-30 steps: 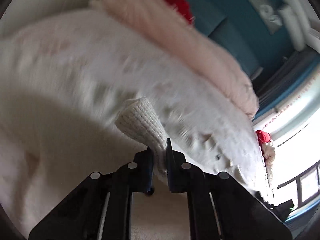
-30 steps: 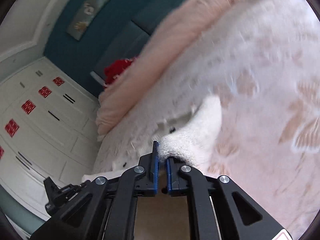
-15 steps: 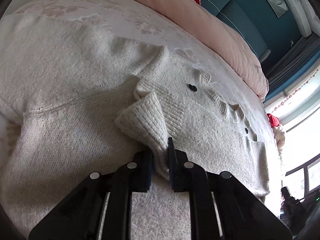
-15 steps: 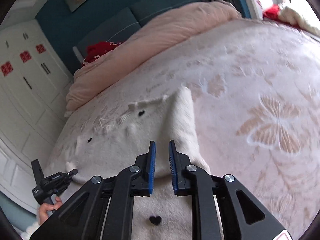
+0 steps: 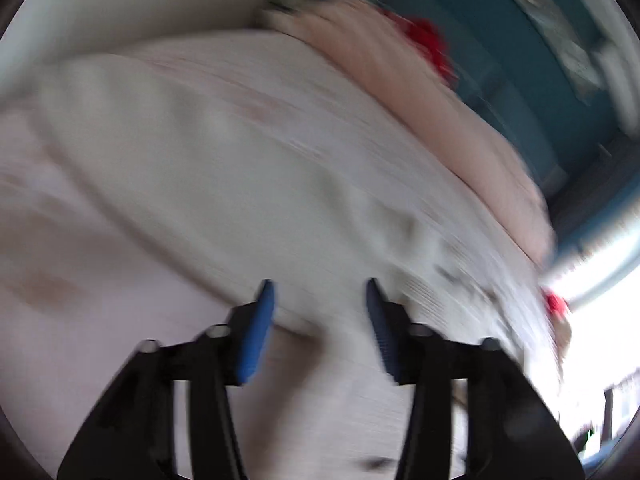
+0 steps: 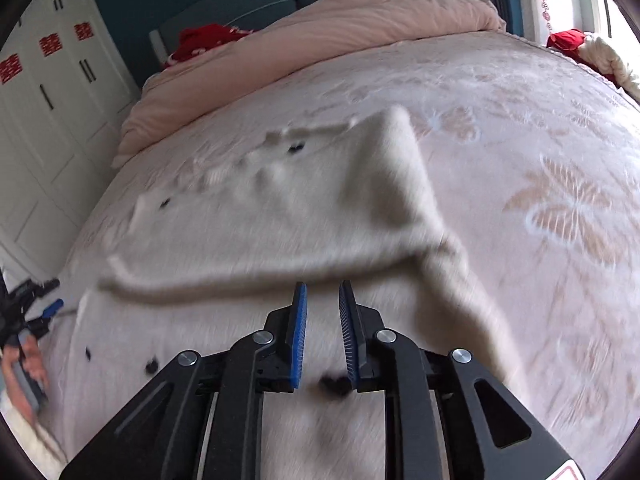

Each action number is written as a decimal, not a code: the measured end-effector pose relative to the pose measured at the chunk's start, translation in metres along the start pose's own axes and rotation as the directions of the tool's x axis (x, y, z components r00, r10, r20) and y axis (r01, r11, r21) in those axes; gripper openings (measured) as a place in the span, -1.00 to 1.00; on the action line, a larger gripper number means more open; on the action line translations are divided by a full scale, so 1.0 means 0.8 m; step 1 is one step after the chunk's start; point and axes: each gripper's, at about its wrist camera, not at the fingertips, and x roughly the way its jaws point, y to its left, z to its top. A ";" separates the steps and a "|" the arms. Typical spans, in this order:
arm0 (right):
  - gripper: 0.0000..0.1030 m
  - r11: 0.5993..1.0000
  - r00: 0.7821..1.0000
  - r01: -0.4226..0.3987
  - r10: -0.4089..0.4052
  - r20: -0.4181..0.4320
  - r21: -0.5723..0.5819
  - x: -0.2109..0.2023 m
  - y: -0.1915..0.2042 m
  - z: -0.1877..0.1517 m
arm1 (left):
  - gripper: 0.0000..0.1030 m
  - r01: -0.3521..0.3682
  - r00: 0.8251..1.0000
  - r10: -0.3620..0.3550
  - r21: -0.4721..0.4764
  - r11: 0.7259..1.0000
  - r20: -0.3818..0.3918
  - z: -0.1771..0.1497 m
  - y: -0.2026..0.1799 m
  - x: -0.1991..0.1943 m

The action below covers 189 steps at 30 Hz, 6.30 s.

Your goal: Fold small clothes

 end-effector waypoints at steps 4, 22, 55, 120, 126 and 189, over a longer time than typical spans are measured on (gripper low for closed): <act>-0.41 1.000 0.999 -0.021 0.021 -0.039 -0.001 0.005 0.004 -0.063 | -0.04 -0.222 0.970 0.236 -0.182 0.958 0.057 0.080 0.130 -0.017; 0.21 0.989 0.999 0.025 -0.021 0.030 -0.145 0.005 0.037 -0.093 | -0.88 -0.095 0.951 0.076 0.049 0.994 0.299 0.163 -0.038 -0.060; -0.69 0.973 0.977 -0.130 0.158 -0.140 0.192 0.125 0.057 0.083 | -0.83 0.114 0.982 -0.162 -0.390 0.914 -0.093 -0.040 -0.081 0.143; 0.20 0.983 0.966 -0.019 0.065 -0.249 0.180 -0.181 -0.113 -0.173 | 0.11 0.059 0.944 -0.059 -0.012 0.998 -0.326 -0.223 0.015 -0.082; 0.46 0.971 0.962 -0.121 0.166 -0.217 0.205 -0.169 -0.070 -0.208 | 0.62 0.065 0.956 -0.052 0.034 0.997 -0.289 -0.268 -0.012 -0.097; 0.41 0.999 0.999 -0.046 0.046 0.010 -0.019 -0.199 -0.087 -0.089 | 0.56 0.057 0.996 -0.030 0.341 0.938 -0.082 -0.138 -0.073 -0.110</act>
